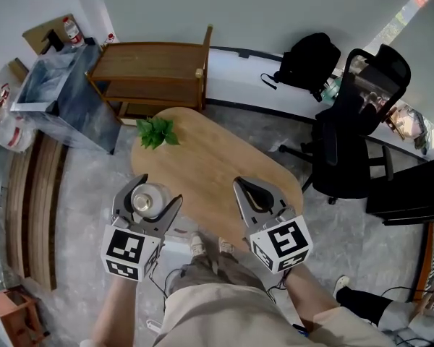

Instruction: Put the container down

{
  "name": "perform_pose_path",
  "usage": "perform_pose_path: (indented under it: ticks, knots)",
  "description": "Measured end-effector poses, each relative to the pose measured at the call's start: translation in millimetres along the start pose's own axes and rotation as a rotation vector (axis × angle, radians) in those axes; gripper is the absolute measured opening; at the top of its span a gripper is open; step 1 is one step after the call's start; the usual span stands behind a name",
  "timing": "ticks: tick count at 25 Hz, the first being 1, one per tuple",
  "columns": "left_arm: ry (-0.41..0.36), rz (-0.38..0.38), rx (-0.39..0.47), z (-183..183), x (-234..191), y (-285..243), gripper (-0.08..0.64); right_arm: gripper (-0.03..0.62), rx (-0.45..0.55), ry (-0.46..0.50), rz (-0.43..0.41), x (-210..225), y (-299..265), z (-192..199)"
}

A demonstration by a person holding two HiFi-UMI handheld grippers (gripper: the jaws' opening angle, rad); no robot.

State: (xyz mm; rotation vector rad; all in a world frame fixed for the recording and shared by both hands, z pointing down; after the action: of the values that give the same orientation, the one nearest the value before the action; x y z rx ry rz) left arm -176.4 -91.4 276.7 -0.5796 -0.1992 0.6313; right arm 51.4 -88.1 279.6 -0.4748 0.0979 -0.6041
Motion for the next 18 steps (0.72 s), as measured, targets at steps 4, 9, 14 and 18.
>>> perform_pose_path:
  ticks: [4,9,14,18]
  knots:
    - [0.014,-0.003,0.009,3.4,-10.6,-32.5,0.336,-0.005,-0.014,0.004,-0.005,17.0,-30.0,8.0]
    - [0.02,-0.002,0.015,16.2,-24.4,-76.4,0.336,-0.005,-0.033,0.003,-0.01,37.6,-72.3,23.4]
    - [0.049,0.008,0.01,48.5,-32.5,-127.4,0.336,-0.005,-0.052,-0.01,-0.021,53.8,-112.6,52.1]
    - [0.09,0.015,-0.006,83.9,-39.1,-168.2,0.336,-0.005,-0.081,-0.027,-0.039,60.3,-144.9,82.1]
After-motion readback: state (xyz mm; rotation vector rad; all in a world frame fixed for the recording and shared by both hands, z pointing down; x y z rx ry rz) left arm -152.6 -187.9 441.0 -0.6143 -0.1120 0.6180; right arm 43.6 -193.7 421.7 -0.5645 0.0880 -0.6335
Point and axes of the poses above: the fingertips, and each gripper's own axes: y backward along the fingers, x to its right, z out of its underside, the point moved 8 cm from there along y, backward along the fingers, and after that the axes turned 6 degrees about -x, right-handed, at the moved point
